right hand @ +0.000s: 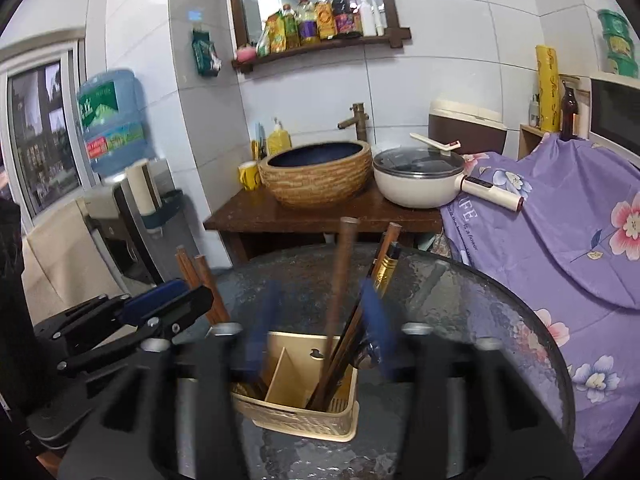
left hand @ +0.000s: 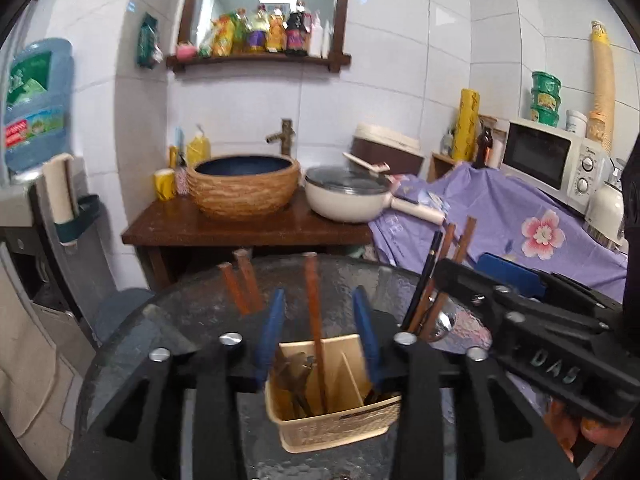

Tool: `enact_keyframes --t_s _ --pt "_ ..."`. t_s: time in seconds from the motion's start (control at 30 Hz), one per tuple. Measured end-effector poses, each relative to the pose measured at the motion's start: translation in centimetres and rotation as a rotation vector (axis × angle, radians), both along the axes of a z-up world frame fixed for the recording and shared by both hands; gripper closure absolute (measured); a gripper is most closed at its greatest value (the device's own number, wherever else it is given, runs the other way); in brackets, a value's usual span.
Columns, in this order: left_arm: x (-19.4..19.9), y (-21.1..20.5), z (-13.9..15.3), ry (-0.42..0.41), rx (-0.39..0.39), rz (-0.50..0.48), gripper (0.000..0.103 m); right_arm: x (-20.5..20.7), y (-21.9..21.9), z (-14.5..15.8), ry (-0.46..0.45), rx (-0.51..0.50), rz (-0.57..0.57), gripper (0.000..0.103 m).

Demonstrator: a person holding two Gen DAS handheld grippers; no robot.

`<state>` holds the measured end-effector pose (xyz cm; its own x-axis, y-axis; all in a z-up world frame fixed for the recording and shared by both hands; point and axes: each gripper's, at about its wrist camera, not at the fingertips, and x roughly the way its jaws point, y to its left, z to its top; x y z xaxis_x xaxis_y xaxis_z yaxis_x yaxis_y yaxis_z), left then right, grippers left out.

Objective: Organize utensils

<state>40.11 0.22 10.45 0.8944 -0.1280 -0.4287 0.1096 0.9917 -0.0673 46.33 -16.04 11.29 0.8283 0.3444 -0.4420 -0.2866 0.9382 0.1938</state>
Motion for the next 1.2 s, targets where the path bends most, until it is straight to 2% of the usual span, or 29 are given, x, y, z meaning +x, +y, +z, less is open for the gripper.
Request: enact_keyframes --t_s 0.07,0.1,0.17,0.23,0.4,0.67,0.83,1.03,1.2 --pt "-1.8 0.4 0.5 -0.046 -0.004 0.002 0.036 -1.2 -0.7 0.4 -0.036 0.007 -0.001 0.047" --pt "-2.7 0.7 0.6 -0.064 -0.003 0.006 0.031 -1.8 -0.8 0.5 -0.046 -0.002 -0.003 0.047" --pt "-4.9 1.3 0.7 -0.105 0.023 0.03 0.025 -3.9 -1.3 0.8 -0.094 -0.027 -0.01 0.047" --pt "-6.7 2.0 0.6 -0.134 0.044 0.065 0.017 -5.7 -1.9 0.9 -0.133 -0.045 -0.038 0.033" --pt "-12.5 4.6 -0.5 -0.158 0.032 0.125 0.006 -11.8 -3.5 -0.1 -0.171 -0.072 -0.067 0.03" --pt "-22.2 3.3 -2.4 -0.177 0.08 0.111 0.006 -23.1 -3.6 -2.4 -0.23 -0.092 -0.023 0.016" --pt "-26.5 1.9 -4.2 -0.138 0.127 0.111 0.006 -29.3 -3.3 -4.0 -0.258 -0.083 -0.011 0.01" --pt "-30.1 2.1 -6.1 -0.101 0.054 0.103 0.006 -34.4 -3.2 -6.1 -0.254 -0.066 -0.03 0.007" --pt "-33.2 1.7 -7.0 -0.153 0.022 0.105 0.006 -38.0 -2.8 -7.0 -0.308 -0.115 -0.049 0.006"
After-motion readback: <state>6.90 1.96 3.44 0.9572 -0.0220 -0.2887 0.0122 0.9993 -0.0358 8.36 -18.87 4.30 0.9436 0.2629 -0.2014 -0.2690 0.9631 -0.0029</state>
